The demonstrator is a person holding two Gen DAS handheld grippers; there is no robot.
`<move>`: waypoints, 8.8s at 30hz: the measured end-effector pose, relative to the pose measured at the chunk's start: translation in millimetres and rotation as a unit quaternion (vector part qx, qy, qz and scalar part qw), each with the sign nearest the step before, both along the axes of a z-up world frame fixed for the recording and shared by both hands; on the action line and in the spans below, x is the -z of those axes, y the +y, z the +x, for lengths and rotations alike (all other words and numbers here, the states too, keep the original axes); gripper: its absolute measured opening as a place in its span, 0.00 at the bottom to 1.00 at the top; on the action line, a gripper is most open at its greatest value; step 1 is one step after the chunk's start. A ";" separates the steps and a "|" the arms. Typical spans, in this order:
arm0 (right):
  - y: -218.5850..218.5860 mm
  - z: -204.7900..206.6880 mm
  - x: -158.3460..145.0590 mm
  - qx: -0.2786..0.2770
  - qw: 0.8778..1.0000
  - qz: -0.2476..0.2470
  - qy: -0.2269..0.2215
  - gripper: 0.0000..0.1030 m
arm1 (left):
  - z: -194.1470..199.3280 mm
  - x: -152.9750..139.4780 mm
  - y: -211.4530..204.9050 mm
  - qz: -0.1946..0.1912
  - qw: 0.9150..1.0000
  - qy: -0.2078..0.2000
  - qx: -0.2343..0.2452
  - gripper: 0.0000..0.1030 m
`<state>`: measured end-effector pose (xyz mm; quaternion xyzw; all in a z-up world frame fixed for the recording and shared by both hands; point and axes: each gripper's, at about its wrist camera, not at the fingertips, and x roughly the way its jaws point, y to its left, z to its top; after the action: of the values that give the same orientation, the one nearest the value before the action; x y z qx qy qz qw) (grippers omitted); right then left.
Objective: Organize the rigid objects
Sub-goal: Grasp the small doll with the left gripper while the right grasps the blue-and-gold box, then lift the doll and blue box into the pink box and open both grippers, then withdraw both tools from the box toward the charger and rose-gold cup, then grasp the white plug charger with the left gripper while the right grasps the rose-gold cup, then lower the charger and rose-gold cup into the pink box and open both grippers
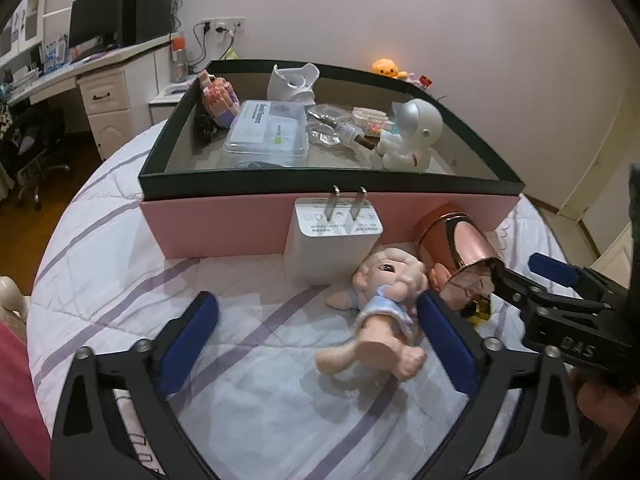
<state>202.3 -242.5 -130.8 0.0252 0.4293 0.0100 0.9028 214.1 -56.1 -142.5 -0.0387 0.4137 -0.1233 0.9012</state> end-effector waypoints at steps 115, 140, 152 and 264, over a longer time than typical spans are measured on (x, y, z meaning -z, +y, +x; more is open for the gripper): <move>-7.2 62.1 -103.8 -0.032 0.989 0.083 -0.118 1.00 | 53.0 -115.8 24.2 0.000 0.990 -0.139 -0.034 1.00; 24.7 -76.6 -134.0 -0.030 0.983 0.055 -0.170 1.00 | -81.8 -136.0 50.6 0.007 0.983 -0.170 -0.065 1.00; 21.2 -103.4 -122.5 -0.003 0.985 0.030 -0.167 1.00 | -108.3 -132.5 48.2 0.016 0.984 -0.168 -0.061 1.00; 43.1 28.8 -87.6 -0.099 0.989 0.039 -0.098 0.47 | 18.3 -91.4 40.9 0.002 0.995 -0.099 -0.018 0.41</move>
<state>231.0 -199.4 -43.2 0.0163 0.3384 0.1187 0.9333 232.4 -15.2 -51.1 -0.0322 0.3221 -0.1099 0.9398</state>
